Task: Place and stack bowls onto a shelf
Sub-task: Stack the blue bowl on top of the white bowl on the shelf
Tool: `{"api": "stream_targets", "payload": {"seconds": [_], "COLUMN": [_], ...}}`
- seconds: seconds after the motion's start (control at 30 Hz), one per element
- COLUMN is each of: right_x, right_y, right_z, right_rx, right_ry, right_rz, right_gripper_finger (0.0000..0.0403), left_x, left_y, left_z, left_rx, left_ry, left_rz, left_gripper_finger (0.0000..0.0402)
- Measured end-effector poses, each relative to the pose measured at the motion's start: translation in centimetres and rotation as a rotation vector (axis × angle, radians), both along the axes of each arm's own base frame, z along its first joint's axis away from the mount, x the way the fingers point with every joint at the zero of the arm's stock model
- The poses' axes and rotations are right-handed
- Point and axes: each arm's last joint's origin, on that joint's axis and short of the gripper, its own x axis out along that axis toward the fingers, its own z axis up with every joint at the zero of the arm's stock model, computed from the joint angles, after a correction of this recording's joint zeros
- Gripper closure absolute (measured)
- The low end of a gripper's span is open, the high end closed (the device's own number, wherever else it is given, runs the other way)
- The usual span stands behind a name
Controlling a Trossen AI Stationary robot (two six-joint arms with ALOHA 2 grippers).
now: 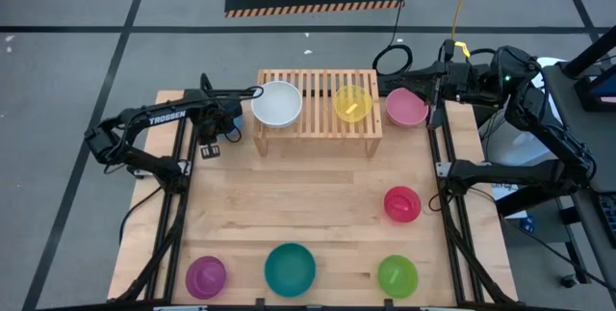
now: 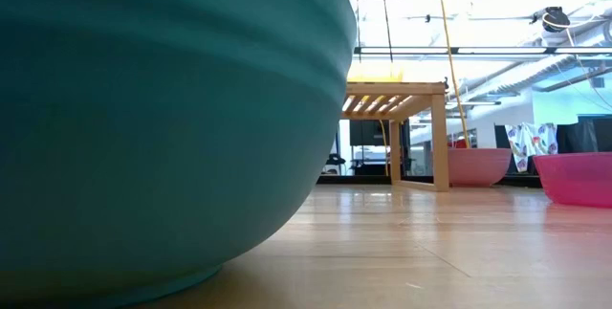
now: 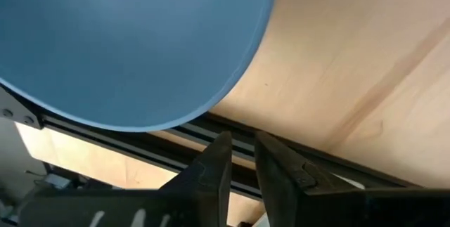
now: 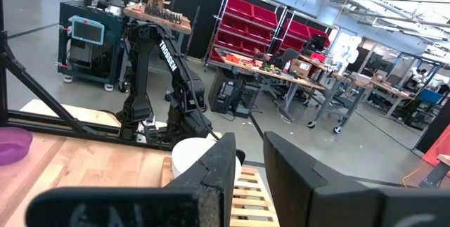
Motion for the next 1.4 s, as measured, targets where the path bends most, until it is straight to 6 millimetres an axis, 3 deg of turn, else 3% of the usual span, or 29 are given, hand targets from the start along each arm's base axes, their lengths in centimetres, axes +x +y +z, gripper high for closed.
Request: {"api": "stream_targets", "payload": {"seconds": [0.4, 0.83, 1.4], "right_x": [0.0, 0.0, 0.0], "right_y": [0.0, 0.0, 0.0], "right_z": [0.4, 0.4, 0.3], "right_rx": [-0.019, -0.009, -0.008], "right_ry": [-0.036, -0.038, -0.034], "right_rz": [0.000, 0.000, 0.000], "right_gripper_finger": [0.0335, 0.0335, 0.0335], "left_x": [0.3, -0.1, 0.0], "left_y": [-0.2, -0.5, -0.9], "left_z": [0.0, 1.6, 2.0], "left_rx": [-0.054, 0.046, -0.027], "left_ry": [0.020, -0.081, -0.209], "left_rz": [-0.203, -0.263, -0.278], "left_gripper_finger": [0.0327, 0.0327, 0.0327]}}
